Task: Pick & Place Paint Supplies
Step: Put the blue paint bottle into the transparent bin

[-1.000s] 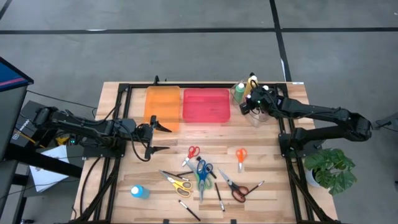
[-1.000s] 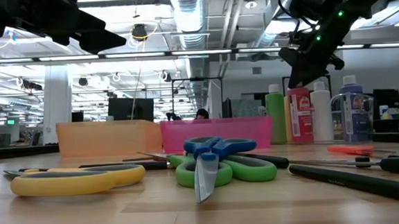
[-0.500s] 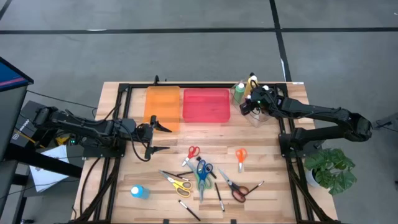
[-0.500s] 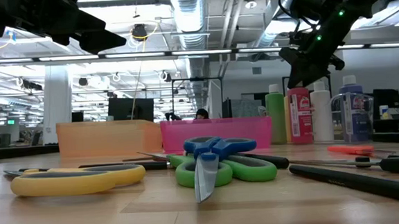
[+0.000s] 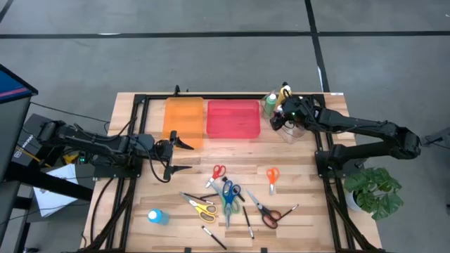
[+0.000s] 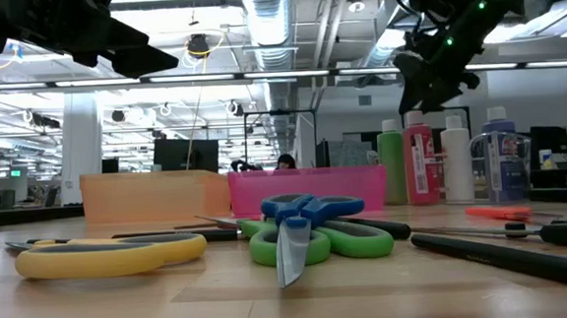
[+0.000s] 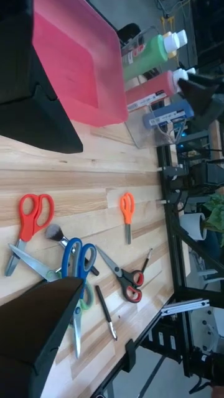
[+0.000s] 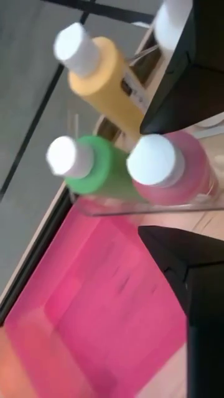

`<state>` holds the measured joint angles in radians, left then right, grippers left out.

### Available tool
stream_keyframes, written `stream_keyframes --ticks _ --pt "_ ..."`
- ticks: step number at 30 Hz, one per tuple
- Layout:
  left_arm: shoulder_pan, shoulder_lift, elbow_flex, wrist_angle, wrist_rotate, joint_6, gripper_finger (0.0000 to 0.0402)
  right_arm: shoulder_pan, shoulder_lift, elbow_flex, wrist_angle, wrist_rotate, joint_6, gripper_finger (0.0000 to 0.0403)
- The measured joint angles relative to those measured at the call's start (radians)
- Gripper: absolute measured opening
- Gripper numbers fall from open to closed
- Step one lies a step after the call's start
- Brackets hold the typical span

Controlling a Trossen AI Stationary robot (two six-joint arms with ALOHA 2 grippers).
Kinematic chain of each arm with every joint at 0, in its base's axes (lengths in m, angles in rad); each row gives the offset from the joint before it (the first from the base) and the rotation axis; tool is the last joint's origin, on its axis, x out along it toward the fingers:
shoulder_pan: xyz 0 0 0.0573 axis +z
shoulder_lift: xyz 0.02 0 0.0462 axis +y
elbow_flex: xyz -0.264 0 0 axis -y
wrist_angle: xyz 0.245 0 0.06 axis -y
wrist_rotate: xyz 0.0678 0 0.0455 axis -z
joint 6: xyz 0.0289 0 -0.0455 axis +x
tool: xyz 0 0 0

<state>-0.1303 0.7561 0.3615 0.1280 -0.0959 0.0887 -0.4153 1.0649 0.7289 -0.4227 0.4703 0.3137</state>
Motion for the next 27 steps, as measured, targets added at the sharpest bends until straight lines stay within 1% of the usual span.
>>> stream_keyframes --ticks 4,7,10,16,20,24,27 --pt "-0.007 0.0 0.007 -0.024 0.0 0.006 0.0335 0.014 0.0 0.041 -0.021 -0.001 -0.011 0.0246" --pt "-0.023 0.0 0.078 -0.17 -0.007 0.024 0.0335 0.017 0.0 0.076 -0.061 -0.001 -0.019 0.0246" --pt "-0.046 0.0 0.171 -0.329 -0.039 0.005 0.0335 0.024 0.0 0.098 -0.082 0.0 -0.026 0.0246" --pt "-0.138 -0.001 0.309 -0.533 -0.045 -0.081 0.0335 0.046 0.0 0.119 -0.092 0.0 -0.035 0.0246" --pt "-0.236 0.0 0.348 -0.679 -0.044 -0.207 0.0335 0.061 0.0 0.119 -0.093 0.001 -0.037 0.0246" --pt "-0.346 0.0 0.356 -0.805 -0.041 -0.409 0.0334 0.063 0.0 0.12 -0.093 0.001 -0.037 0.0246" --pt "-0.42 0.0 0.356 -0.865 -0.025 -0.554 0.0329 0.062 0.0 0.12 -0.091 0.001 -0.048 0.0246"
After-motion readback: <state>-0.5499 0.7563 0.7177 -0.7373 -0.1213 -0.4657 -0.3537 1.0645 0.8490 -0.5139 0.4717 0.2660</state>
